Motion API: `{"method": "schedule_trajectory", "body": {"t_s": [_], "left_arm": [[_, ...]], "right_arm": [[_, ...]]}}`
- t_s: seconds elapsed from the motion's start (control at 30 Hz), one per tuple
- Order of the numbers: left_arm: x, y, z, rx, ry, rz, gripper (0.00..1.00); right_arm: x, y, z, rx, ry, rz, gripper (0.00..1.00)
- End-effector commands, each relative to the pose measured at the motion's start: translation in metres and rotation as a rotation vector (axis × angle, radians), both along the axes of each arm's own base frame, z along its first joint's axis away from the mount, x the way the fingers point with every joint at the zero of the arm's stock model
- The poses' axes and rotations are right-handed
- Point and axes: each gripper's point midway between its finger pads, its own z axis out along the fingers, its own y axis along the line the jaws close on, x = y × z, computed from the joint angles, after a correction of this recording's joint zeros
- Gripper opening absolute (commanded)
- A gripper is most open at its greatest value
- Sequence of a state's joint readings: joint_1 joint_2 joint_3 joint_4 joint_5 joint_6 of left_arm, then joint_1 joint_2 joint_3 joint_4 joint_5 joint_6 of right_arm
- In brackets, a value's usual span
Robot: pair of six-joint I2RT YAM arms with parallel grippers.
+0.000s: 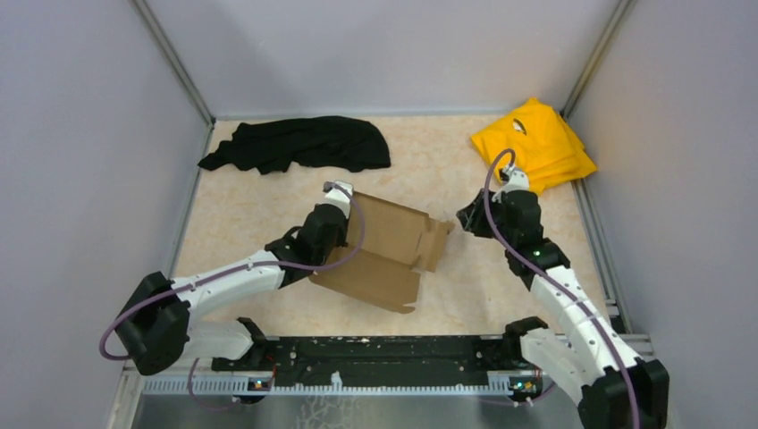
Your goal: Fold the paper box
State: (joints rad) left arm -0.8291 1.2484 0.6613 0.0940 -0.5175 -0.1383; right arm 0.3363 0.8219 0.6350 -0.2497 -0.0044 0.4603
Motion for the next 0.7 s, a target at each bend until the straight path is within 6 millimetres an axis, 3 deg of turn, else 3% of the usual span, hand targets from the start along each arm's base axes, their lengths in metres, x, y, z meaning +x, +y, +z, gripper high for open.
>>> {"method": "schedule_trajectory", "body": {"t_s": [0.0, 0.17, 0.67], "left_arm": [[-0.005, 0.004, -0.008, -0.041, 0.078, 0.067, 0.01], [-0.007, 0.012, -0.026, -0.02, 0.154, 0.107, 0.01], [0.002, 0.016, -0.091, -0.008, 0.429, 0.116, 0.01]], "right_arm": [[-0.001, 0.028, -0.015, 0.227, 0.087, 0.182, 0.33], [-0.002, 0.039, -0.044, 0.254, 0.187, 0.25, 0.28], [-0.013, 0.036, -0.101, 0.223, 0.348, 0.233, 0.27]]}}
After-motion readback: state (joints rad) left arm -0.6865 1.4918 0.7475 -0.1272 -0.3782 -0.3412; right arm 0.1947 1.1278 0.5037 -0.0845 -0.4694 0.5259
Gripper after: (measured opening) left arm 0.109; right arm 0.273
